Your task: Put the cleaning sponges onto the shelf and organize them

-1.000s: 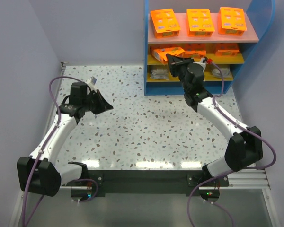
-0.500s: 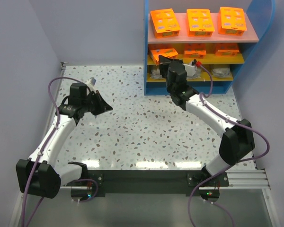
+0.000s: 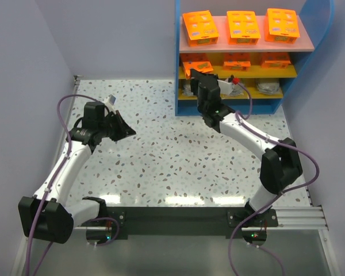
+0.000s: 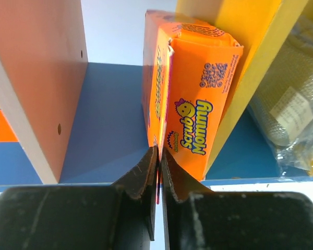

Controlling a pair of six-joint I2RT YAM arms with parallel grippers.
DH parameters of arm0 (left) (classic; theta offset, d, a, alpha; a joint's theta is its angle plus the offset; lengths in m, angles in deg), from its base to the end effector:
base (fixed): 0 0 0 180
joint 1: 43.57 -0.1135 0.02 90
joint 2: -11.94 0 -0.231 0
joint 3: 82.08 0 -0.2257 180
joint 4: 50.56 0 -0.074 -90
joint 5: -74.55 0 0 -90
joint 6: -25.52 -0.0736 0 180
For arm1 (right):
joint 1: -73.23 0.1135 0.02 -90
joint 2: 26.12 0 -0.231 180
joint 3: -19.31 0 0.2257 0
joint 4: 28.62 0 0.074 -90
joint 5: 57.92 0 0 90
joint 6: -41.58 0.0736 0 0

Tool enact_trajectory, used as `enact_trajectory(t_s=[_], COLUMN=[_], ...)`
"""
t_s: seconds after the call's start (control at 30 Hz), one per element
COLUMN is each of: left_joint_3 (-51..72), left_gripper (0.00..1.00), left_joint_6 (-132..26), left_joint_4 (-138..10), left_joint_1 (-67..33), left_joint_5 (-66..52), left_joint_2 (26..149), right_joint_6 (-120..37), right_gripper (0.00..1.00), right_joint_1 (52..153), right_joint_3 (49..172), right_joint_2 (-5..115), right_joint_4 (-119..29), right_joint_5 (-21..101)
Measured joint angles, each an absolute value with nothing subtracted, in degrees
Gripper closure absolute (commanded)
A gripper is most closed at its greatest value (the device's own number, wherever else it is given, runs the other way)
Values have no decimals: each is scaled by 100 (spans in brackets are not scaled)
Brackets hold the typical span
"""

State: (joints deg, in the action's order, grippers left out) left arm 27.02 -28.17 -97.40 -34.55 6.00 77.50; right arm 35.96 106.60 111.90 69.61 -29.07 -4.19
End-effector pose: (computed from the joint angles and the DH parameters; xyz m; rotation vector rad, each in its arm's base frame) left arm 0.2485 -0.0667 0.2504 -0.3626 2.3505 -0.8255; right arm 0.3593 0.1845 0.3226 1.1709 1.2732 1.0494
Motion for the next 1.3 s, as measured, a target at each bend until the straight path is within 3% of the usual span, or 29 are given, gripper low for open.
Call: enact_trajectory(t_s=[0.4, 0.47, 0.7, 0.8, 0.87, 0.97, 1.0, 1.1, 1.3], left_joint_3=[2706, 2713, 2713, 2713, 2713, 2713, 2711, 2656, 2168], left_gripper=[100, 100, 100, 100, 100, 77, 62, 40, 30], left_joint_6=[-2815, -2815, -2810, -2808, -2799, -2756, -2751, -2714, -2743], left_joint_4=[-9738, -9742, -9733, -9724, -9698, -9685, -9683, -9685, -9676], left_joint_1=[-3455, -3455, -3455, -3455, -3455, -3455, -3455, -3455, -3455], left_joint_5=[528, 526, 522, 524, 528, 533, 535, 546, 581], left_joint_2=[7652, 7621, 7611, 7611, 7611, 7611, 7611, 7624, 7862], right_joint_6=[3641, 3648, 3620, 3556, 3478, 3272, 3180, 2809, 1541], right_gripper=[76, 68, 56, 41, 36, 23, 14, 1, 2], right_joint_1=[10662, 10662, 10662, 10662, 10662, 10660, 10660, 10660, 10655], right_joint_3=[11415, 11480, 11539, 11450, 11183, 10637, 10431, 9850, 9644], right_joint_2=[7343, 7409, 7551, 7479, 7247, 6633, 6366, 5437, 4172], right_joint_4=[-2562, -2551, -2514, -2457, -2413, -2389, -2391, -2418, -3384], right_joint_5=[-30, 42, 232, 276, 306, 326, 337, 496, 1386])
